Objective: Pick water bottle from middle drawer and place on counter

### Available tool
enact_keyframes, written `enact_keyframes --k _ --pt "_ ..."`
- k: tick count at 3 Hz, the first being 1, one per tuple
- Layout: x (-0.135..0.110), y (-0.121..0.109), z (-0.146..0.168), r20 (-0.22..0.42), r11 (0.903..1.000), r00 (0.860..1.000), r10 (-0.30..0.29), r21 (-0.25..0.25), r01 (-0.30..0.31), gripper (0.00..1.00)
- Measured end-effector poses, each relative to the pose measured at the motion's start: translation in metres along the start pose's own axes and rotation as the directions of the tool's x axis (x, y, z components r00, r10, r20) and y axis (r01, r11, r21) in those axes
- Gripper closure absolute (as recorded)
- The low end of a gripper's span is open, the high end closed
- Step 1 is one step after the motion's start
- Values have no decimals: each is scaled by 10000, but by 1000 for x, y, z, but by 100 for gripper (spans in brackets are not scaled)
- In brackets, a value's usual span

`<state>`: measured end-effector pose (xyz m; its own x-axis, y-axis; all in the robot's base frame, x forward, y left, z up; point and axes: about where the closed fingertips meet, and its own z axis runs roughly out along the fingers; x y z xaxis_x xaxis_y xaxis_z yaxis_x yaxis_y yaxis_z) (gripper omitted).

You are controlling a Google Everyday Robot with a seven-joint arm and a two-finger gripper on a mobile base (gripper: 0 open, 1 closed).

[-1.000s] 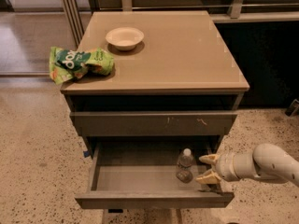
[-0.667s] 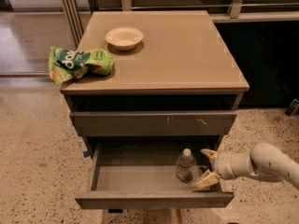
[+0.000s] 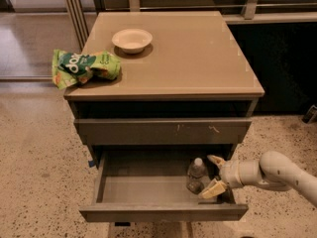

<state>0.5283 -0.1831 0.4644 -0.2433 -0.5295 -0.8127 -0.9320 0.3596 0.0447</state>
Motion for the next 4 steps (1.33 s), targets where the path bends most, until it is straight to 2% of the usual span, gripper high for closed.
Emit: enact_keyframes --k 1,2,3,4 --pt "-11 0 13 469 9993 9986 -253 -270 265 2" --pt "-23 4 28 864 9967 9949 -523 -578 574 3" --pt "-30 7 42 900 9929 9919 -898 -697 962 17" --pt "-30 7 42 900 9929 9919 -899 -696 963 40"
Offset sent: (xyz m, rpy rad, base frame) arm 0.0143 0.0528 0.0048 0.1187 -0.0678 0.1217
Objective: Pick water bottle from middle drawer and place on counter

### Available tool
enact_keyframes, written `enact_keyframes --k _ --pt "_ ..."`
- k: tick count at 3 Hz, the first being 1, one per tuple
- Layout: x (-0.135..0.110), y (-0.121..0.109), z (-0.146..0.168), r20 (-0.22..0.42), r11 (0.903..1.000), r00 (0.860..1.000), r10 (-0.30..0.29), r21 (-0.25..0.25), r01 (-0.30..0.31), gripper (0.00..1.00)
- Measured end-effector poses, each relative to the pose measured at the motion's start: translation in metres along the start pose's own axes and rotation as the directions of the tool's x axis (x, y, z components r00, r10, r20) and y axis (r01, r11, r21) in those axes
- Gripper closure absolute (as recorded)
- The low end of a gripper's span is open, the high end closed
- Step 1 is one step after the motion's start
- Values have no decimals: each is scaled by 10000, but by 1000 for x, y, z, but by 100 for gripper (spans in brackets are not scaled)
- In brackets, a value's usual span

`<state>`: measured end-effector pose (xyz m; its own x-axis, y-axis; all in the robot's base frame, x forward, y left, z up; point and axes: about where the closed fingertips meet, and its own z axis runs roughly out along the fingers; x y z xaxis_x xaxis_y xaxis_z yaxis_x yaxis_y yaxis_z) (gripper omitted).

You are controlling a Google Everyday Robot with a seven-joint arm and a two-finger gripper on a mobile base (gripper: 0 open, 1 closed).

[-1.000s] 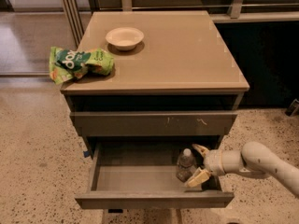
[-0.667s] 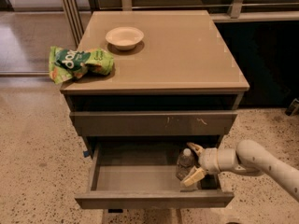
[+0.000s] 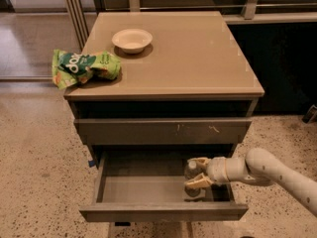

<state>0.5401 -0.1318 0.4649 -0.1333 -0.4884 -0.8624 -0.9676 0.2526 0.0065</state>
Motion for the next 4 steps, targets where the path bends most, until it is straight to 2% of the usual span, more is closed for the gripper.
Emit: enact_keyframes --k 2,3,4 --pt "0 0 0 0 10000 10000 0 -1 0 86" --pt "0 0 0 1 10000 10000 0 -2 0 100" --pt "0 0 0 1 10000 10000 0 -2 0 100"
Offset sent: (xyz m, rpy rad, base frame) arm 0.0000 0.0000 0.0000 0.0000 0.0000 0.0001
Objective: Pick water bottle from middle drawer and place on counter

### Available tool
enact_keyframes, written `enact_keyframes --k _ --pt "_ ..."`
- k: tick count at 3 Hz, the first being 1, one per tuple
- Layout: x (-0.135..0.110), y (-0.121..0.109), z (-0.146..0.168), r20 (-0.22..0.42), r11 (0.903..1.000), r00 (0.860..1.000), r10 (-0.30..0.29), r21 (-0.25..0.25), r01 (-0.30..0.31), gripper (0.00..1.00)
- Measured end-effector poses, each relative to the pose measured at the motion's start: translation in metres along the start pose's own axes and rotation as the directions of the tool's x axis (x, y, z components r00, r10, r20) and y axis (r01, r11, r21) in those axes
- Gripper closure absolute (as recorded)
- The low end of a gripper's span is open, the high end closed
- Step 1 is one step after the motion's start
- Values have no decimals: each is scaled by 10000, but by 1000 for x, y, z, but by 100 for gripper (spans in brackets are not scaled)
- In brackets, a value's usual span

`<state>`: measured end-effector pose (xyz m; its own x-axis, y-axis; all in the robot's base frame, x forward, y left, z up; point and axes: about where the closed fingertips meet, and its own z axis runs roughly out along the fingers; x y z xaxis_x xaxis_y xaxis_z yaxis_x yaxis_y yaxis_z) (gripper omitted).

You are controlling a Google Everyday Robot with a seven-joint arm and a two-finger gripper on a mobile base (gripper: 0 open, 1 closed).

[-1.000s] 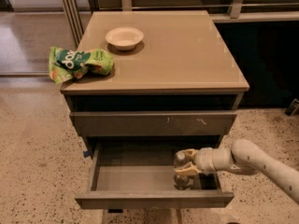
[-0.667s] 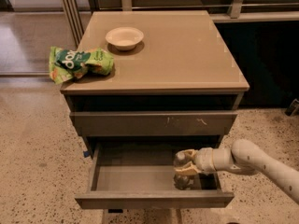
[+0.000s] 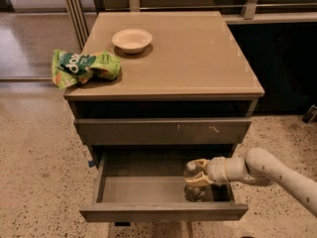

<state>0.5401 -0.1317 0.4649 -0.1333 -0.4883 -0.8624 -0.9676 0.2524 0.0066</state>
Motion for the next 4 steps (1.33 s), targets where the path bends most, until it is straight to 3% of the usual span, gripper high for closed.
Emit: enact_keyframes --k 1,2,3,4 --pt "-14 3 -10 64 9999 10000 -13 -140 13 100" --pt "-54 8 -39 378 9997 9992 94 -213 -86 100" --pt "-114 11 -78 815 9993 9960 361 -66 -357 100" --pt "-213 9 -128 1273 9994 9915 261 205 -289 100"
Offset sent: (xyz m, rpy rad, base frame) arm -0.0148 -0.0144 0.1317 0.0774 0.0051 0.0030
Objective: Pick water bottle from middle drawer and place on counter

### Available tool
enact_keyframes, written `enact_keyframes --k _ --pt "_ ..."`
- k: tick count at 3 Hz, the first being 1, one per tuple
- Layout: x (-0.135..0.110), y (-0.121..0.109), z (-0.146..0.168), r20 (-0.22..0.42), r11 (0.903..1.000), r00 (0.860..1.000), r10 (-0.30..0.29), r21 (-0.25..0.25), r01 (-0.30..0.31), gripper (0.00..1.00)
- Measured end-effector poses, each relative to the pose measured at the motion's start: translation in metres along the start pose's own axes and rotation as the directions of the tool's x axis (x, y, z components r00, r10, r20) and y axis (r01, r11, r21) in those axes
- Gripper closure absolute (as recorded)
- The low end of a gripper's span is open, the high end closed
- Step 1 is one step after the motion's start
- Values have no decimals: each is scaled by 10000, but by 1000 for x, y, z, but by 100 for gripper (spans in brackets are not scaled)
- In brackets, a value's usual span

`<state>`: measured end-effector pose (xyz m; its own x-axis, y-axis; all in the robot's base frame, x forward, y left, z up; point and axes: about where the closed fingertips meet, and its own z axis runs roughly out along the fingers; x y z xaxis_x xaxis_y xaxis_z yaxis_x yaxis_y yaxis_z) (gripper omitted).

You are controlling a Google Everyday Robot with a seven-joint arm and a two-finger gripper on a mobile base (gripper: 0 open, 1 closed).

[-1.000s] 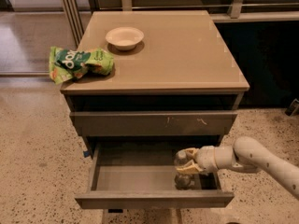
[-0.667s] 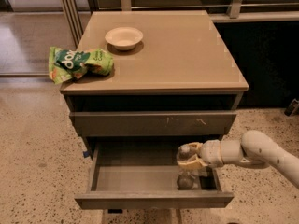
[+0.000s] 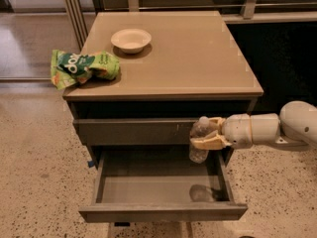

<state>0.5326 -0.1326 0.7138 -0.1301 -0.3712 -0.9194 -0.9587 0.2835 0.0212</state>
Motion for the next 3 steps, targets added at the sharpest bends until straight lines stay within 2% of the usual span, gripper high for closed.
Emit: enact_keyframes --k 1,2,3 --pt "0 0 0 3 10000 10000 3 -5 -3 100" --pt "-34 5 -14 273 9996 9992 279 -80 -277 100" --pt "-105 9 -45 705 9981 9958 577 -234 -562 100"
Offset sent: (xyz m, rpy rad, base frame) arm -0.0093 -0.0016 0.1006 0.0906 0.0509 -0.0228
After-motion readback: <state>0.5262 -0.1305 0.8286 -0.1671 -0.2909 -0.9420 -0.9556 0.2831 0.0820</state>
